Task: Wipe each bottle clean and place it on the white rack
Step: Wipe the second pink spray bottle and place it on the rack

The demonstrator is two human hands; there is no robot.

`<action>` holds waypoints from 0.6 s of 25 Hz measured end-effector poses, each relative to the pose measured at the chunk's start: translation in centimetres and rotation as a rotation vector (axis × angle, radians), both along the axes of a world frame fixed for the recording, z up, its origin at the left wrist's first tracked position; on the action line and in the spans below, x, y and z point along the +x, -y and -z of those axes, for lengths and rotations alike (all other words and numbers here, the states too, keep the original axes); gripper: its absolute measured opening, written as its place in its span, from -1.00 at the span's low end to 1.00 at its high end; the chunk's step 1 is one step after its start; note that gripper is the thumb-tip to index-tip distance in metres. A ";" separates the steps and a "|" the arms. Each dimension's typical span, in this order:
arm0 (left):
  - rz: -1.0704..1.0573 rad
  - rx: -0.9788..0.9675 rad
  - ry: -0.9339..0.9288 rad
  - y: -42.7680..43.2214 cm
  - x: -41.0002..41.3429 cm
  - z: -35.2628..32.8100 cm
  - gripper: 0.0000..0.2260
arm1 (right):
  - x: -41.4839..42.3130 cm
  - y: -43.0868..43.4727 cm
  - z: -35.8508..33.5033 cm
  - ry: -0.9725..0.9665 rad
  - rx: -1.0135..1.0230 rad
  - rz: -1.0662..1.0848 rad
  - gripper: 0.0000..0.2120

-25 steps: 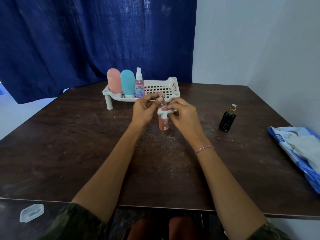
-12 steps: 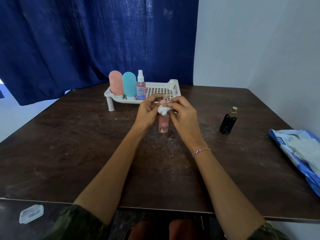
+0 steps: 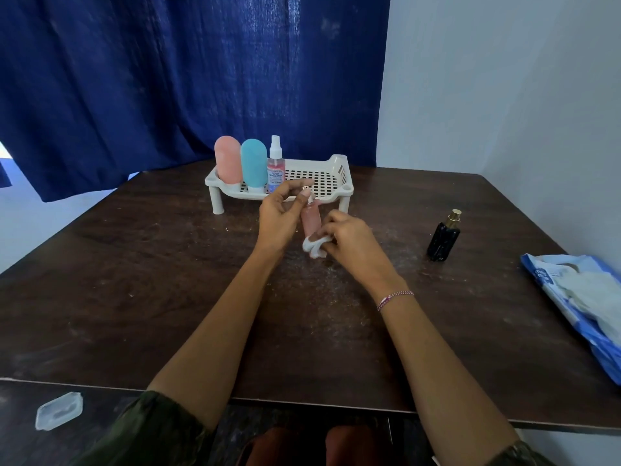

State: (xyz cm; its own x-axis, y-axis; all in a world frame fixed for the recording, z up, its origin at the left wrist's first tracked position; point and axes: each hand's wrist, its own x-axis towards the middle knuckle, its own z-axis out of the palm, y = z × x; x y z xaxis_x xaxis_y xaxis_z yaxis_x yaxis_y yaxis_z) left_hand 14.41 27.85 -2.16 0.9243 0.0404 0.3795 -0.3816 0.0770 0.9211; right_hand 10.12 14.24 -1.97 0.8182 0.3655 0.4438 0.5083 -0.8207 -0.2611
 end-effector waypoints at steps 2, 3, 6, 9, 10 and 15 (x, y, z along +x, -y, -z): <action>-0.043 0.019 -0.009 0.0 0.0 0.0 -0.80 | 0.0 0.3 -0.1 -0.062 -0.052 0.003 -0.79; -0.053 0.031 -0.011 0.0 0.1 0.0 -0.79 | -0.1 0.4 0.0 -0.053 -0.056 -0.002 -0.80; -0.049 0.073 0.015 -0.3 0.2 0.0 -0.79 | -0.3 0.1 0.1 0.107 -0.022 0.010 -0.83; 0.030 0.077 0.066 -0.3 -0.3 -0.3 -0.79 | -0.5 -0.2 -0.1 0.266 0.169 0.017 -0.82; 0.057 0.084 0.089 -0.2 -0.4 -0.4 -0.79 | -0.6 -0.3 -0.2 0.304 0.252 0.013 -0.81; 0.089 0.134 0.121 -0.3 -0.1 -0.1 -0.81 | -0.6 -0.2 -0.4 0.333 0.458 0.024 -0.79</action>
State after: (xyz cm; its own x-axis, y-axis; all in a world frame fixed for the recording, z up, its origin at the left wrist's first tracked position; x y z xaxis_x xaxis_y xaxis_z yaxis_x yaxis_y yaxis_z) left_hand 14.34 28.16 -2.04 0.8695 -0.0976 0.4842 -0.4869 -0.0045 0.8734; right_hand 9.57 14.47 -1.56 0.6128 0.0585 0.7881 0.6069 -0.6736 -0.4219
